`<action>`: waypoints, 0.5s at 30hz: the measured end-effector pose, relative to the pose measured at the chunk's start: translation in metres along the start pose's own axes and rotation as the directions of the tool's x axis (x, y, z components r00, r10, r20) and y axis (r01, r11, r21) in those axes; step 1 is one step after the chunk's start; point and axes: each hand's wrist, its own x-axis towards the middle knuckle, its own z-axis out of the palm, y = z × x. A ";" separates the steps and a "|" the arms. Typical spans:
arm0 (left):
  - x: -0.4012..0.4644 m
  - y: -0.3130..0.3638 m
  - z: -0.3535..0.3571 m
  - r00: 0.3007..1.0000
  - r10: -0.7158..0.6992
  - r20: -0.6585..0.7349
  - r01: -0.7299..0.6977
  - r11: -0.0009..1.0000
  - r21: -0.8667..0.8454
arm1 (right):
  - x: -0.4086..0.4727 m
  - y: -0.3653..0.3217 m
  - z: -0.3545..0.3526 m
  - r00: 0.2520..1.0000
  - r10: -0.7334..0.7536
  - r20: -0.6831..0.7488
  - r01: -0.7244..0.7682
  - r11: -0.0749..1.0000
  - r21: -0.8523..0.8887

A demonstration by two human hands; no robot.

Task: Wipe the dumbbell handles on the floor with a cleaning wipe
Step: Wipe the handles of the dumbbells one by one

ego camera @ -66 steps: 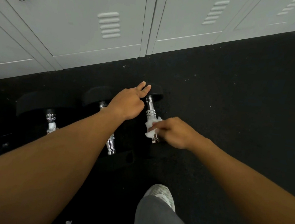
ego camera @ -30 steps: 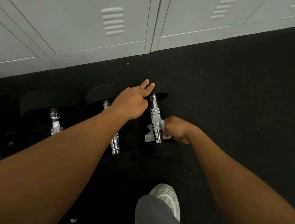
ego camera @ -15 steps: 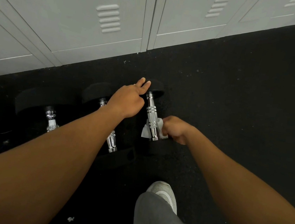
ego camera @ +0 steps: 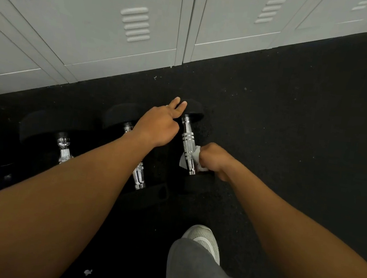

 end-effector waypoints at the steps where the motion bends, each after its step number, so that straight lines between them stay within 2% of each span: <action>1: 0.000 -0.001 0.000 1.000 0.000 0.000 0.000 1.000 0.010 | -0.003 0.001 -0.001 1.000 0.002 -0.011 -0.002 1.000 -0.021; 6: -0.001 -0.006 0.003 1.000 -0.011 -0.015 0.011 1.000 0.017 | -0.018 0.002 -0.011 0.999 -0.033 -0.040 0.028 0.992 -0.123; 9: -0.001 -0.004 0.004 1.000 -0.014 -0.028 0.014 1.000 0.015 | -0.026 -0.013 0.000 0.996 -0.090 -0.018 0.081 0.951 -0.300; 12: 0.000 -0.003 0.004 0.999 -0.018 -0.029 0.018 1.000 0.014 | -0.037 -0.028 0.021 0.993 -0.115 -0.002 0.092 0.800 -0.593; 15: 0.000 -0.003 0.004 0.999 -0.020 -0.027 0.021 0.999 0.031 | -0.044 -0.037 0.042 0.990 -0.128 0.060 0.126 0.610 -0.783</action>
